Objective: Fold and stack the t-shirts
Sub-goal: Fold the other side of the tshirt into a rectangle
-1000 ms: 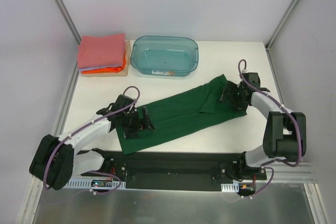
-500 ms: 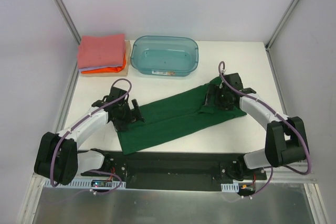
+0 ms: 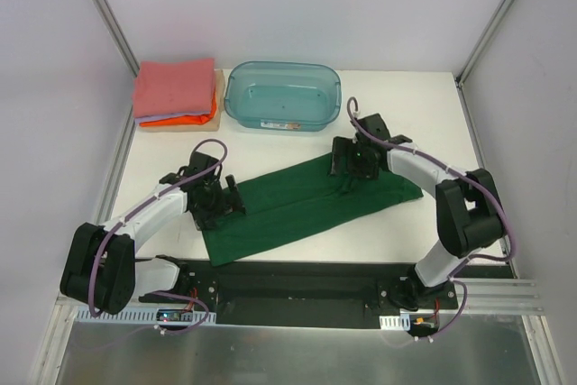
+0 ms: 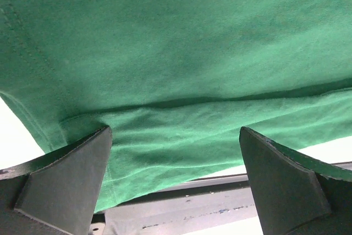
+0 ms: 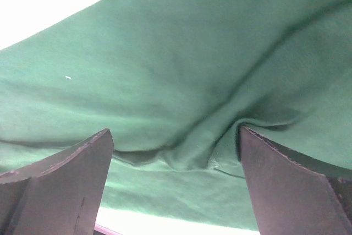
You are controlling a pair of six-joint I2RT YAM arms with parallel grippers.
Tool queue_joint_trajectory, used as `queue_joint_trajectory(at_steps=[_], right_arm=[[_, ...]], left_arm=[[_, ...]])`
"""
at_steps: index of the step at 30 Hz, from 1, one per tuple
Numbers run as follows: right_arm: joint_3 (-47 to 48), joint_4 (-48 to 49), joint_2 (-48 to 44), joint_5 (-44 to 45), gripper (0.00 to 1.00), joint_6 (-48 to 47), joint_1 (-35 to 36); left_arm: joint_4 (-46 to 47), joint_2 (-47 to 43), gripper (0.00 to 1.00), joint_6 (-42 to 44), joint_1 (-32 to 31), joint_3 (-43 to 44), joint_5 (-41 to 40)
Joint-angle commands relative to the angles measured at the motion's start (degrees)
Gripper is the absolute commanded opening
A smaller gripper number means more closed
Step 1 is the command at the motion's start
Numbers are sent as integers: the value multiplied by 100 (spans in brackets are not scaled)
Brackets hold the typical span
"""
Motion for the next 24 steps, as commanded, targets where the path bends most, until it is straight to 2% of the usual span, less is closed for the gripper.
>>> queue_joint_trajectory(at_steps=[1, 6, 10, 20, 24], right_arm=[[699, 22, 252, -9, 96, 104, 250], [1349, 285, 735, -607, 96, 148, 443], [1596, 163, 693, -530, 96, -9, 532], [314, -198, -898, 560, 96, -300, 435], [260, -84, -628, 290, 96, -300, 155]], left_arm=[[-137, -203, 99, 76, 51, -138, -186], [-137, -405, 99, 50, 60, -217, -187], [-137, -607, 99, 24, 60, -217, -178], [-119, -731, 99, -20, 60, 99, -90], [-93, -722, 99, 15, 51, 266, -29]])
